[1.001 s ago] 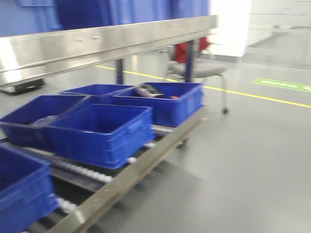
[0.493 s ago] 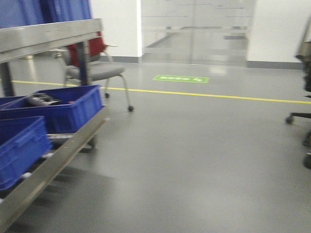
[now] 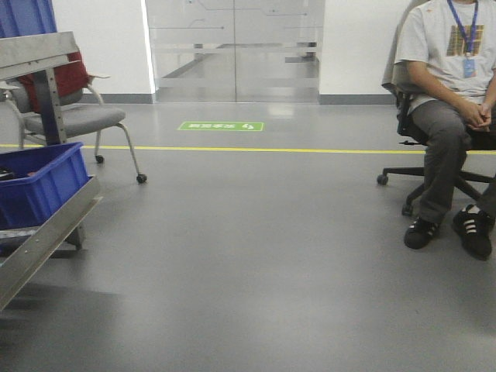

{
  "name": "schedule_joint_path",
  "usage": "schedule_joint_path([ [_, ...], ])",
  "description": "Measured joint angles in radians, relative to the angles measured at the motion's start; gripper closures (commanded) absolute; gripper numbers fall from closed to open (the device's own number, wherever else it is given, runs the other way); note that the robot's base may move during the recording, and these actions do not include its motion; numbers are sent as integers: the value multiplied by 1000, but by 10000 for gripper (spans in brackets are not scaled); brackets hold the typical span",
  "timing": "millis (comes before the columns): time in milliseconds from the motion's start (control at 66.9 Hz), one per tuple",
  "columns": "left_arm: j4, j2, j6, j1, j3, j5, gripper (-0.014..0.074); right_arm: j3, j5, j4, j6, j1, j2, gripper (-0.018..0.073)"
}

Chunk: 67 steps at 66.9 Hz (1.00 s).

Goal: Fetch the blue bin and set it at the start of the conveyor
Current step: 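Hold the teal bin with both grippers while driving to the conveyor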

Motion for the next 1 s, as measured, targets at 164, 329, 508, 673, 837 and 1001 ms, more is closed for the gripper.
schedule_joint_path([
  [164,0,0,0,0,0,0,707,0,0,0,0,0,0,712],
  [329,0,0,0,0,0,0,707,0,0,0,0,0,0,712],
  [508,2,0,0,0,0,2,707,0,0,0,0,0,0,712],
  [673,2,0,0,0,0,2,707,0,0,0,0,0,0,712],
  [837,2,0,0,0,0,2,707,0,0,0,0,0,0,712],
  [1001,2,0,0,0,0,2,707,0,0,0,0,0,0,712],
])
